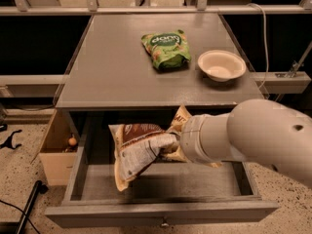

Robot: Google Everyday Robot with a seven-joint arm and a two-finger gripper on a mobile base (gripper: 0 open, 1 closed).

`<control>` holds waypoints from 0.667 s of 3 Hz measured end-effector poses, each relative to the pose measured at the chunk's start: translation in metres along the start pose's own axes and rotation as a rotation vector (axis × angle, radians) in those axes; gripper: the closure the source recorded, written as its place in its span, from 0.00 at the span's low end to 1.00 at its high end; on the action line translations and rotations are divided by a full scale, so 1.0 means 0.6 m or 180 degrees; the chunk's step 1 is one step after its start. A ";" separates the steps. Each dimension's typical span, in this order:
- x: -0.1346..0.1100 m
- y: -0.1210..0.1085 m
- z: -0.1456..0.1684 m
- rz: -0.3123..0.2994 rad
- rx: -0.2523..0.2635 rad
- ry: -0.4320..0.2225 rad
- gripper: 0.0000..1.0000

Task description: Pick brown chip bag from top drawer and place on counter

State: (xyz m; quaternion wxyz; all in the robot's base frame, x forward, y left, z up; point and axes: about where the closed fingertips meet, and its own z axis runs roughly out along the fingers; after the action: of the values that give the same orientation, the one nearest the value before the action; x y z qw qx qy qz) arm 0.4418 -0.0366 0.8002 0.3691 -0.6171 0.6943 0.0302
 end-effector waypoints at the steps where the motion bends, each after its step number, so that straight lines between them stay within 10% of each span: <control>1: -0.052 -0.040 -0.060 -0.0040 0.0080 -0.0043 1.00; 2: -0.082 -0.087 -0.090 -0.0101 0.0211 -0.0171 1.00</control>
Offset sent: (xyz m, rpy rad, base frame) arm 0.0372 -0.0016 0.1308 0.0678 -0.1478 0.0123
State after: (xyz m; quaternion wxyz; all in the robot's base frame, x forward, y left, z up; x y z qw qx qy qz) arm 0.4604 -0.0346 0.8882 0.4083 -0.6145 0.6749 0.0178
